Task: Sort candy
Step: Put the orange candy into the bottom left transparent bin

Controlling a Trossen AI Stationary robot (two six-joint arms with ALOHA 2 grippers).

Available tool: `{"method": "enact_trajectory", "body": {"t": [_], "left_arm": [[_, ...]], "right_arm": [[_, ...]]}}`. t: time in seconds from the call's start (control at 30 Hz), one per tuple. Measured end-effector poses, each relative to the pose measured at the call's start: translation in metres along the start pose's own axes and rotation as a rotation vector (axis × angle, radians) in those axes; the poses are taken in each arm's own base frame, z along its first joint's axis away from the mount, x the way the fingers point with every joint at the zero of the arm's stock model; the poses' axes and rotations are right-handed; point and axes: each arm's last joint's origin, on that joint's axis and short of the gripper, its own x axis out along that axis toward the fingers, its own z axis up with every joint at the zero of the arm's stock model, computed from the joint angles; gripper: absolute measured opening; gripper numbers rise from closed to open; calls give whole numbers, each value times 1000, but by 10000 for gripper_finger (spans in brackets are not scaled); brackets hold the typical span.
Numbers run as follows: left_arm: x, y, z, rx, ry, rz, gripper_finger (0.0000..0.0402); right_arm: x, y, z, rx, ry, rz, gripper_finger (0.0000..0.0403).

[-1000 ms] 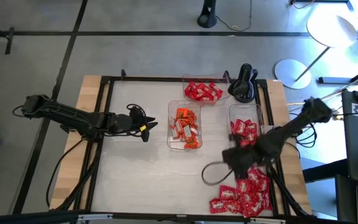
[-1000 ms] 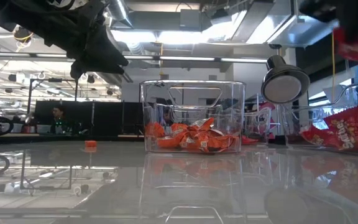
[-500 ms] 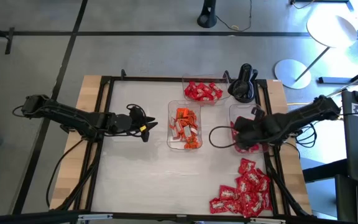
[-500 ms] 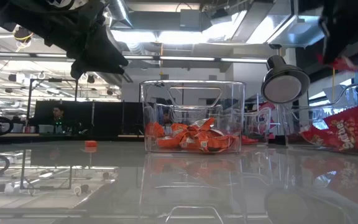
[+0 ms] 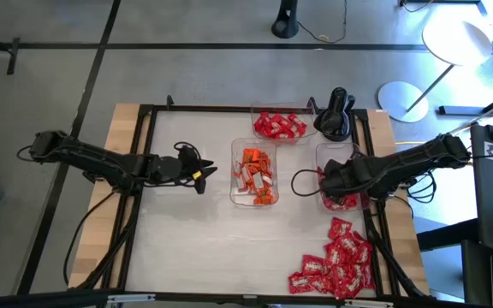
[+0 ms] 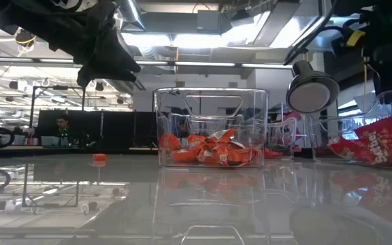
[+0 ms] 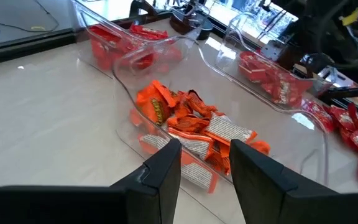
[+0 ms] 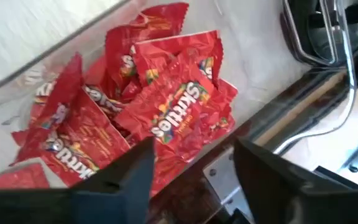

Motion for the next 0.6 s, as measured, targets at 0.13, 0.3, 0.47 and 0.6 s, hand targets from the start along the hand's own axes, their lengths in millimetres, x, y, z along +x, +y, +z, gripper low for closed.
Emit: {"method": "enact_trajectory", "body": {"t": [0.13,0.3,0.47,0.6], "left_arm": [[4,6,4,-1,-1,17,141],[11,20,15,-65,54,-15,213],[14,45,15,-90,245,183,278],[15,57,1,-131,380,313,289]], "right_arm": [[0,4,4,20,-38,46,270],[-1,11,12,36,-124,103,301],[-2,12,14,30,-169,100,308],[-2,12,15,20,-187,80,308]]}}
